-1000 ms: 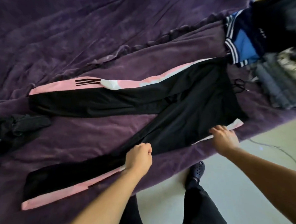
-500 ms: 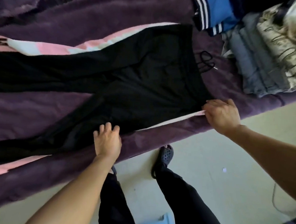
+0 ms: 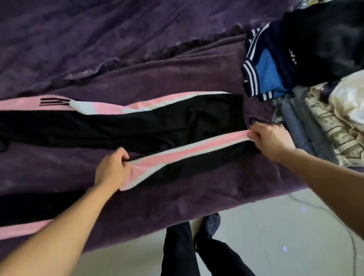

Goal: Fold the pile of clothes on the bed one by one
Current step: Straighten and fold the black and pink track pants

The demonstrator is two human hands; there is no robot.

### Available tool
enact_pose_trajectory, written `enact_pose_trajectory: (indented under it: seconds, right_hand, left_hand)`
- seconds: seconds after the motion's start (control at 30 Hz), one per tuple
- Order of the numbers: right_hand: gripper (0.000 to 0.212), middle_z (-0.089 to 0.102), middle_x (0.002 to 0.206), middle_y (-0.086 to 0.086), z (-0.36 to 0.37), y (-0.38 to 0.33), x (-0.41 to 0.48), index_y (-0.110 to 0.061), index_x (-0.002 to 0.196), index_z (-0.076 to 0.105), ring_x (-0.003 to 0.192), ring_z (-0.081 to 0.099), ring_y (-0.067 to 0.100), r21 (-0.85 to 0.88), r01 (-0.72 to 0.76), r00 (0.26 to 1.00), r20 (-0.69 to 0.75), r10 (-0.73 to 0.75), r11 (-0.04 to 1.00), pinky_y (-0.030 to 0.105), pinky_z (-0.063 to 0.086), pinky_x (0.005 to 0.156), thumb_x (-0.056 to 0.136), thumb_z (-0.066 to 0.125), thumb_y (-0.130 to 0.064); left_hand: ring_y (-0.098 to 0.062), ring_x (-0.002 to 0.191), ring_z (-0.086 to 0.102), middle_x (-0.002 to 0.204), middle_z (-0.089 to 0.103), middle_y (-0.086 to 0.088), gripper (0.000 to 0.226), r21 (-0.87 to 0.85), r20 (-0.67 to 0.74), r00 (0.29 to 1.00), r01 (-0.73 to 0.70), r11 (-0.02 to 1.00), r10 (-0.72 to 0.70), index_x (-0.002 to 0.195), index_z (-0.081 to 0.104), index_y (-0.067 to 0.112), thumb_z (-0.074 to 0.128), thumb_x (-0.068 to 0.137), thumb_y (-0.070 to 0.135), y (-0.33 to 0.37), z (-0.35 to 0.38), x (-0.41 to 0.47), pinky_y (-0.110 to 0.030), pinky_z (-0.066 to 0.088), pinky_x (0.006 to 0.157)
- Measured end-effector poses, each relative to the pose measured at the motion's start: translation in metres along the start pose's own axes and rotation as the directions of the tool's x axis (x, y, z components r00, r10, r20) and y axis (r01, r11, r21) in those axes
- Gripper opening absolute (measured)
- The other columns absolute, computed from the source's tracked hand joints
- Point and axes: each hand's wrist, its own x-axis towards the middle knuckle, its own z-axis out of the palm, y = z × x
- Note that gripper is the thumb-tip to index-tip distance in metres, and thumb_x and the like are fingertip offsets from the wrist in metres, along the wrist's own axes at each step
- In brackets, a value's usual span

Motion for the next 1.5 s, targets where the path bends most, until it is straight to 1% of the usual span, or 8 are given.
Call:
enact_pose_trajectory:
  seconds: [0.33,0.6,0.77,1.07,1.2,1.27,1.33,1.5]
  right_hand:
    - [0.032,0.059,0.119,0.015,0.01,-0.035,0.155,-0.019,0.121,0.058,0.114,0.05,0.037,-0.081,-0.265,0.964,-0.002,0.266,0.961,0.049,0.036,0.095,0.092,0.055,-0.03]
    - [0.042,0.058,0.122,0.008,0.046,-0.118,0.068,-0.02,0.124,0.06,0.114,0.048,0.033,-0.046,-0.025,0.989,0.142,0.031,0.999,0.043,0.041,0.086,0.082,0.062,-0.02]
    - [0.038,0.056,0.127,-0.001,0.07,-0.193,0.034,-0.024,0.129,0.055,0.118,0.05,0.022,0.073,0.108,0.899,0.418,-0.129,0.991,0.033,0.044,0.091,0.092,0.054,-0.025]
    - [0.031,0.06,0.122,0.0,0.091,-0.356,0.03,-0.024,0.123,0.058,0.107,0.06,0.025,0.141,0.29,0.771,0.552,-0.319,0.947,0.031,0.047,0.084,0.093,0.052,-0.026]
    - [0.018,0.065,0.09,0.002,0.126,-0.433,0.047,-0.022,0.089,0.062,0.083,0.064,0.024,0.288,-0.092,0.796,0.596,-0.103,0.953,0.03,0.048,0.068,0.087,0.061,-0.04]
    - [0.03,0.058,0.07,0.003,0.148,-0.468,0.054,-0.019,0.077,0.054,0.062,0.057,0.023,0.438,-0.536,0.714,0.691,0.112,0.722,0.03,0.045,0.057,0.084,0.068,-0.044]
    - [0.031,0.057,0.064,0.008,0.163,-0.496,0.061,-0.012,0.076,0.057,0.054,0.056,0.024,0.514,-0.76,0.635,0.717,0.286,0.398,0.032,0.049,0.052,0.084,0.072,-0.038]
    - [0.022,0.061,0.06,0.007,0.154,-0.543,0.085,-0.008,0.071,0.061,0.044,0.057,0.013,0.635,-0.773,0.558,0.67,0.49,0.012,0.021,0.04,0.038,0.084,0.075,-0.019]
  left_hand:
    - [-0.037,0.109,0.053,0.114,0.059,-0.018,0.027,-0.127,-0.185,0.982,0.019,0.992,-0.042,0.114,0.057,0.01,0.056,0.087,0.011,0.024,-0.042,0.178,-0.043,0.042,0.091]
    - [-0.037,0.102,0.056,0.107,0.059,-0.018,0.022,-0.078,0.023,0.988,0.157,0.985,-0.156,0.106,0.062,0.004,0.061,0.085,0.011,-0.037,-0.018,0.066,-0.046,0.046,0.086]
    - [-0.026,0.106,0.057,0.11,0.061,-0.005,0.02,0.081,0.114,0.941,0.311,0.947,-0.319,0.104,0.063,0.016,0.061,0.084,0.014,-0.12,-0.031,-0.034,-0.039,0.046,0.088]
    - [-0.026,0.12,0.045,0.13,0.046,-0.005,0.057,0.396,0.004,0.95,0.286,0.873,-0.313,0.133,0.048,0.023,0.069,0.08,0.031,-0.242,-0.067,-0.083,-0.039,0.038,0.097]
    - [-0.024,0.118,0.045,0.126,0.049,-0.003,0.053,0.416,0.038,0.935,0.307,0.856,-0.354,0.131,0.049,0.025,0.066,0.082,0.033,-0.309,-0.068,-0.063,-0.037,0.039,0.092]
    - [-0.024,0.11,0.052,0.111,0.056,-0.003,0.024,0.366,0.102,0.946,0.252,0.896,-0.308,0.11,0.061,0.021,0.059,0.086,0.025,-0.341,-0.07,-0.048,-0.037,0.04,0.085]
    - [-0.033,0.096,0.06,0.094,0.064,-0.01,0.01,0.11,0.087,0.956,0.272,0.956,-0.281,0.089,0.065,0.012,0.057,0.087,0.017,-0.368,-0.083,-0.032,-0.039,0.043,0.077]
    - [-0.021,0.07,0.059,0.074,0.067,-0.009,0.005,-0.456,0.154,0.915,0.4,0.795,-0.372,0.081,0.07,0.01,0.067,0.079,0.006,-0.41,-0.159,0.03,-0.031,0.041,0.062]
